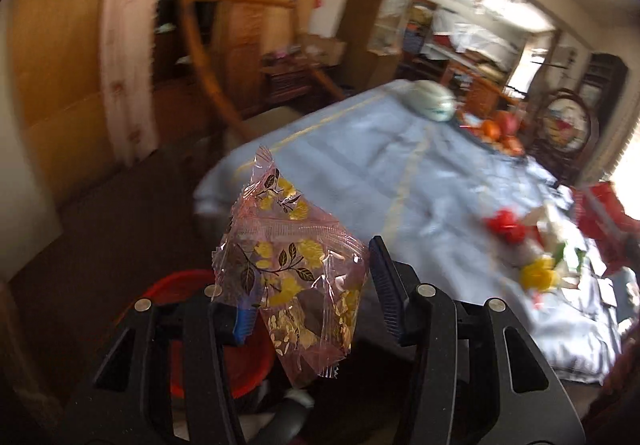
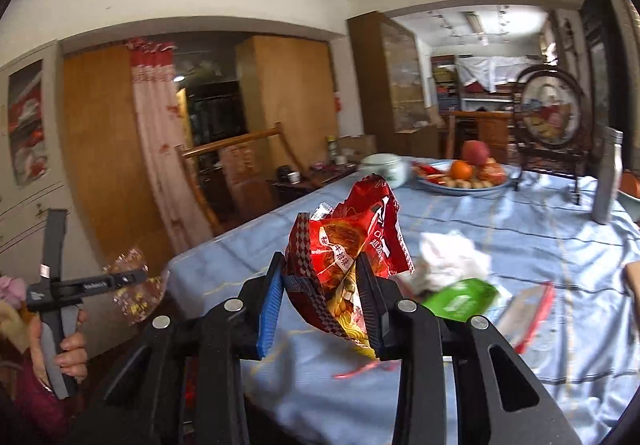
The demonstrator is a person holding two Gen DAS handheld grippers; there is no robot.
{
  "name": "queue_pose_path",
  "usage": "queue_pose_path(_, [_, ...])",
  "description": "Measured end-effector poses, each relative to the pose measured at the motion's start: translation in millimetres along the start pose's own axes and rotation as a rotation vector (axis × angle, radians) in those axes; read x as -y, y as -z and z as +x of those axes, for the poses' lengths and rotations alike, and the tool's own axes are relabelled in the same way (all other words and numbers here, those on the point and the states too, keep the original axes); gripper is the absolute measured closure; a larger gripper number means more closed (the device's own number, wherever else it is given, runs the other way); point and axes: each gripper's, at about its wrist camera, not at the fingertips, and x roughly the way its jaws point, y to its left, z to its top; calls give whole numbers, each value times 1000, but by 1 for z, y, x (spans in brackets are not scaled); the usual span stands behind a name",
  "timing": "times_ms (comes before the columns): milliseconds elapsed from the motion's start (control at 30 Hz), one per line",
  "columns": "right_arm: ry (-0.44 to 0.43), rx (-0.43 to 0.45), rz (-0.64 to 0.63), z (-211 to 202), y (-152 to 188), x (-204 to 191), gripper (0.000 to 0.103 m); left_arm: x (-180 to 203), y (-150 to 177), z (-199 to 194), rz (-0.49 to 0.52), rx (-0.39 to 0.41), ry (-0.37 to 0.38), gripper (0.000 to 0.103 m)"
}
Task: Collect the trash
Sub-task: 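Carry both bags to the red wastebasket and open both grippers over it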
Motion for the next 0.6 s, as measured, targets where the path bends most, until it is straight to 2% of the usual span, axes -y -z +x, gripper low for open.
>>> queue_pose_path(33, [-24, -7, -10, 3, 0, -11, 67, -11, 0, 6, -48, -12, -28, 54])
queue_pose_path(100, [-62, -22, -24, 9, 1, -28, 67, -26, 8, 24, -72, -73, -40, 50])
queue_pose_path(200, [-125, -39, -34, 18, 3, -57, 67, -51, 27, 56, -87, -148, -170, 51])
queue_pose_path(267, [-172, -61, -39, 27, 4, -73, 67, -67, 38, 81, -129, -239, -190, 36])
queue_pose_path(333, [-215, -92, -55, 37, 4, -91, 67, -89, 46, 97, -212, -289, -186, 35])
queue_pose_path(400, [-256, -126, -72, 50, 6, -110, 67, -101, 45, 98, -250, -280, -221, 33])
queue_pose_path(533, [-359, -200, -83, 83, 11, -137, 67, -123, 35, 82, -322, -196, -311, 14])
queue_pose_path(600, [-405, -239, -89, 102, 15, -150, 67, -136, 31, 71, -359, -148, -361, 10])
